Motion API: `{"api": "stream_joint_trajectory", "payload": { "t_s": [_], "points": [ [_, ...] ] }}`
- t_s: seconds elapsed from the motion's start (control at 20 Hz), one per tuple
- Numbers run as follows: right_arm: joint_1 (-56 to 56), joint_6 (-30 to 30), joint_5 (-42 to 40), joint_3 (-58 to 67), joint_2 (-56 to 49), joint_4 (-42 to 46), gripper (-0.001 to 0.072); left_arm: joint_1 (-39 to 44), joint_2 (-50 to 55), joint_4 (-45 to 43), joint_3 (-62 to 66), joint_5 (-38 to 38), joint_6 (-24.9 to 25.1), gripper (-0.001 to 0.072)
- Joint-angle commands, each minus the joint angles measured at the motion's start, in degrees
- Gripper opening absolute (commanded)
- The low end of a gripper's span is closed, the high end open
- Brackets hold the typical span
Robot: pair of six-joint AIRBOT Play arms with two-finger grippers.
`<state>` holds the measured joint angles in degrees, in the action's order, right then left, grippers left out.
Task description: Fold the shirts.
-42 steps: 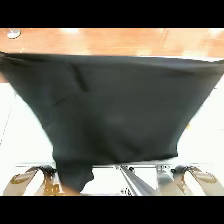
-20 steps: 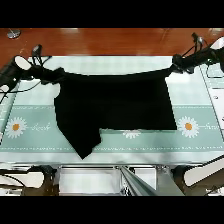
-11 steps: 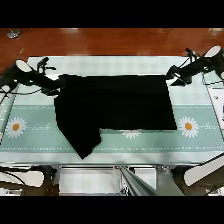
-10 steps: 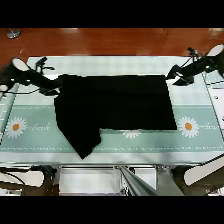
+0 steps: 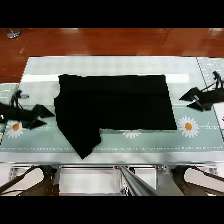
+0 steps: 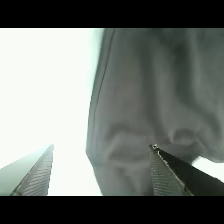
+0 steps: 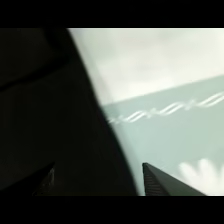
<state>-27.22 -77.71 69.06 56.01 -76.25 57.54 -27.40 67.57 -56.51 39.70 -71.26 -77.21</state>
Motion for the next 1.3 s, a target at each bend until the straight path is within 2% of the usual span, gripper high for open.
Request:
{"api": "stream_joint_trajectory", "payload": {
  "t_s": [0.0, 0.1, 0.25, 0.4, 0.45, 0.55, 0.65, 0.75, 0.9, 1.1, 1.25],
  "points": [
    [-1.1, 7.9, -6.1, -15.8, 7.8, -11.8, 0.0628, -3.7, -7.1, 7.4, -14.8, 3.9, 2.5, 0.0698],
    [-1.1, 8.9, -5.0, -18.0, 8.1, -12.7, 0.0628, -1.3, -7.5, 10.8, -18.7, 4.6, 4.9, 0.0698],
    [-1.1, 9.0, -4.1, -18.4, 8.1, -13.5, 0.0628, 4.7, -7.5, 18.2, -23.6, 12.0, 5.9, 0.0698],
    [-2.2, 8.6, -3.7, -17.1, 8.1, -15.4, 0.0628, 12.7, -7.5, 26.1, -26.2, 17.1, 9.2, 0.0696],
    [-4.5, 7.5, -3.1, -14.8, 8.1, -13.8, 0.0628, 15.0, -7.5, 26.2, -26.0, 17.3, 9.3, 0.0658],
    [-10.1, 3.5, 0.3, -10.1, 8.1, -5.0, 0.0628, 16.4, -7.6, 26.2, -25.3, 15.2, 12.1, 0.0042],
    [-13.9, -1.1, 4.9, -10.5, 8.1, 5.8, 0.0628, 15.9, -7.6, 26.3, -24.0, 12.8, 14.1, 0.003],
    [-13.5, -3.7, 6.5, -14.9, 8.1, 9.9, 0.0628, 15.6, -7.6, 26.6, -22.6, 12.1, 14.2, 0.003],
    [-8.2, -2.6, 3.3, -20.1, 7.1, 4.9, 0.0628, 15.6, -7.6, 26.6, -21.1, 12.0, 14.2, 0.003],
    [-2.1, -0.6, 0.3, -18.7, 1.9, -2.8, 0.0628, 15.6, -7.5, 26.6, -20.9, 11.6, 14.2, 0.003],
    [2.1, -0.7, -1.7, -15.7, -1.2, -5.4, 0.0627, 15.6, -7.5, 26.5, -20.2, 11.7, 14.2, 0.003]
  ]
}}
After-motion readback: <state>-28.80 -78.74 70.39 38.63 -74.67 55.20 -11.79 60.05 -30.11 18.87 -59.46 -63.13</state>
